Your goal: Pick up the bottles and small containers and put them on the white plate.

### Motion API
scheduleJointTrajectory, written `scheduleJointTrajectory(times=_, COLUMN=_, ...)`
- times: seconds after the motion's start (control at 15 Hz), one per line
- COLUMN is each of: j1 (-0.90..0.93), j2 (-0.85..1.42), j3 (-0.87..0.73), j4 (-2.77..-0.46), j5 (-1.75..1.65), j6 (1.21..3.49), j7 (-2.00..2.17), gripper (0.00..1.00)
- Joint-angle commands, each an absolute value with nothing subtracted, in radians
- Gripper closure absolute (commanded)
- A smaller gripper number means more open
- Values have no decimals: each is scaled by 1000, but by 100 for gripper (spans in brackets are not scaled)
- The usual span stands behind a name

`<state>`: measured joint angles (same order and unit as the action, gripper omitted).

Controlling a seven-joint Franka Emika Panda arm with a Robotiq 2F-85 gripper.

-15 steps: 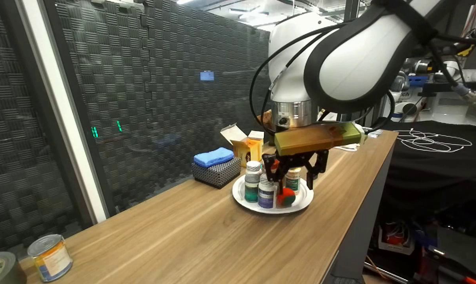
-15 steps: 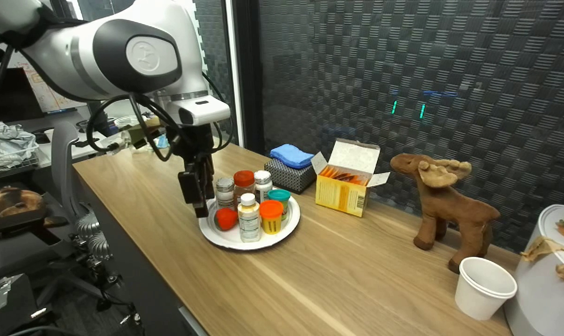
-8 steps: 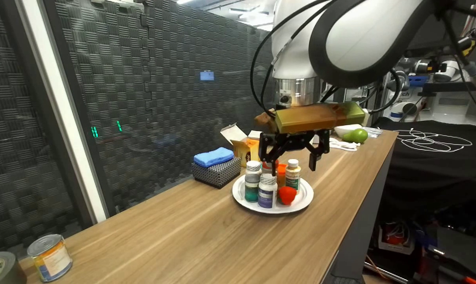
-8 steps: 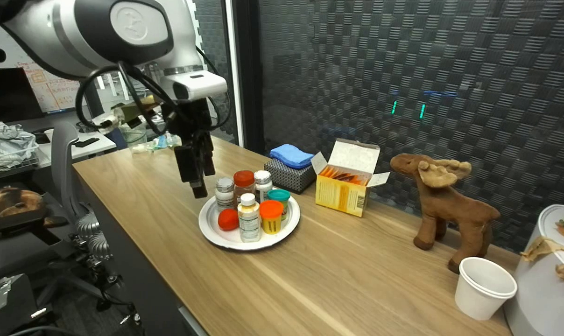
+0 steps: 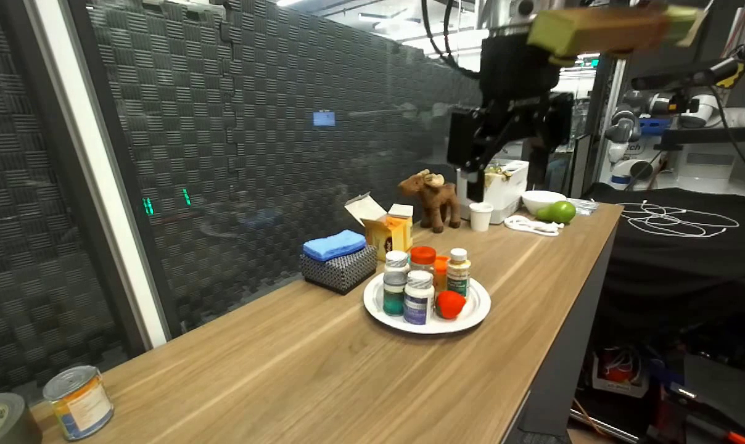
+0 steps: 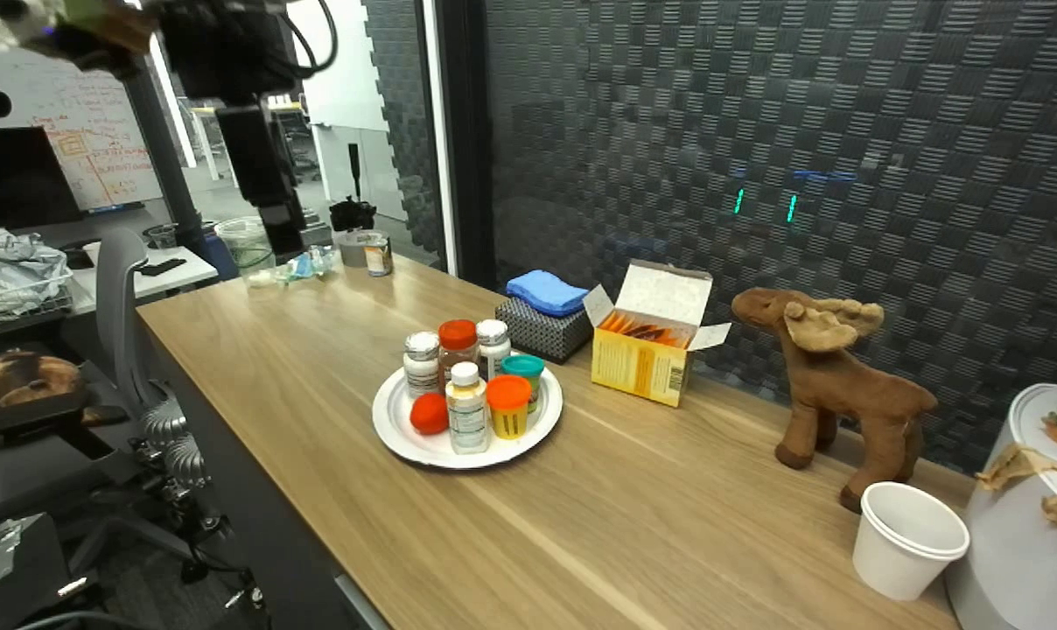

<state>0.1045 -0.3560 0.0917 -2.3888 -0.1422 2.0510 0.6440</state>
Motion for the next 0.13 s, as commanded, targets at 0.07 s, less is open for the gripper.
scheduleJointTrajectory(times=0.07, j1=68, j2=-424, j3=130, j4=-2390, j5=-127, j6=1990, j7=581, gripper=0)
